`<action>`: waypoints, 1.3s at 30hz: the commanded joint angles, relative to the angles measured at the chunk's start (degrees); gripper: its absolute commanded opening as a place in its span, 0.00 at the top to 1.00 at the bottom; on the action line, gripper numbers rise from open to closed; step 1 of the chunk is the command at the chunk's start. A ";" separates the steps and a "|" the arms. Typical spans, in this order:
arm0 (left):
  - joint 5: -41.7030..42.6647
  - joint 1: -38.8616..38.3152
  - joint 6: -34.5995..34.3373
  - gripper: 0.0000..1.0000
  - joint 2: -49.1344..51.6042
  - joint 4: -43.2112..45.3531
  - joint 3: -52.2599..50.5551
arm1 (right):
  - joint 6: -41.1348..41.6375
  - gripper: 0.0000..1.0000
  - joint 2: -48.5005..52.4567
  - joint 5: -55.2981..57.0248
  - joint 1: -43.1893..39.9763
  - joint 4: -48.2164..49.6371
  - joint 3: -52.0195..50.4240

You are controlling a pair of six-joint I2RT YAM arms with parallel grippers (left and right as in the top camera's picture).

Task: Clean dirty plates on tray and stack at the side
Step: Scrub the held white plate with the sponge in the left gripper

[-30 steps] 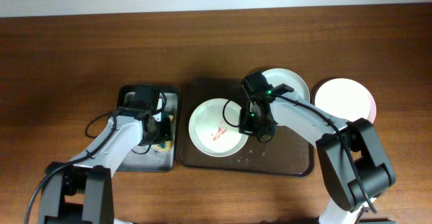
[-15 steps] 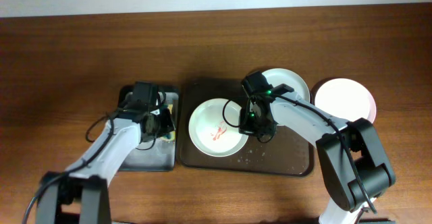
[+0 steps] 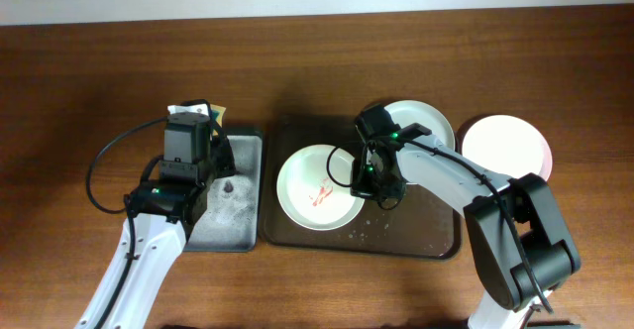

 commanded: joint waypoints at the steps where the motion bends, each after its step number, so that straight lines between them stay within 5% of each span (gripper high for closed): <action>1: -0.87 -0.11 1.14 1.00 -1.42 0.61 0.13 | -0.81 0.96 0.59 1.68 0.63 -0.79 -0.57; 14: -0.83 -0.11 1.11 1.00 -1.38 -0.42 -0.07 | -0.81 0.96 0.59 1.66 0.63 -0.79 -0.57; 19: 2.01 -0.11 -6.88 1.00 9.42 -12.44 -0.79 | -0.81 0.96 0.59 1.64 0.63 -0.83 -0.57; 25: 12.48 -0.24 -2.75 1.00 11.56 -20.94 8.50 | -0.81 0.96 0.59 1.66 0.63 -0.76 -0.57; 27: 20.68 -2.32 -2.54 1.00 11.58 -19.04 9.73 | -0.81 0.75 0.59 1.70 0.61 -0.02 -0.57; 29: 21.55 -6.73 -2.56 1.00 11.67 -16.72 9.73 | -0.79 0.77 0.59 1.92 0.61 1.64 -0.57; 31: 21.55 -11.34 -2.91 1.00 13.38 -14.23 9.73 | -0.79 0.96 0.59 1.88 0.63 3.39 -0.57; 39: 30.38 -19.67 -8.24 1.00 29.75 -4.20 9.73 | -0.79 0.96 0.59 1.86 0.63 2.49 -0.57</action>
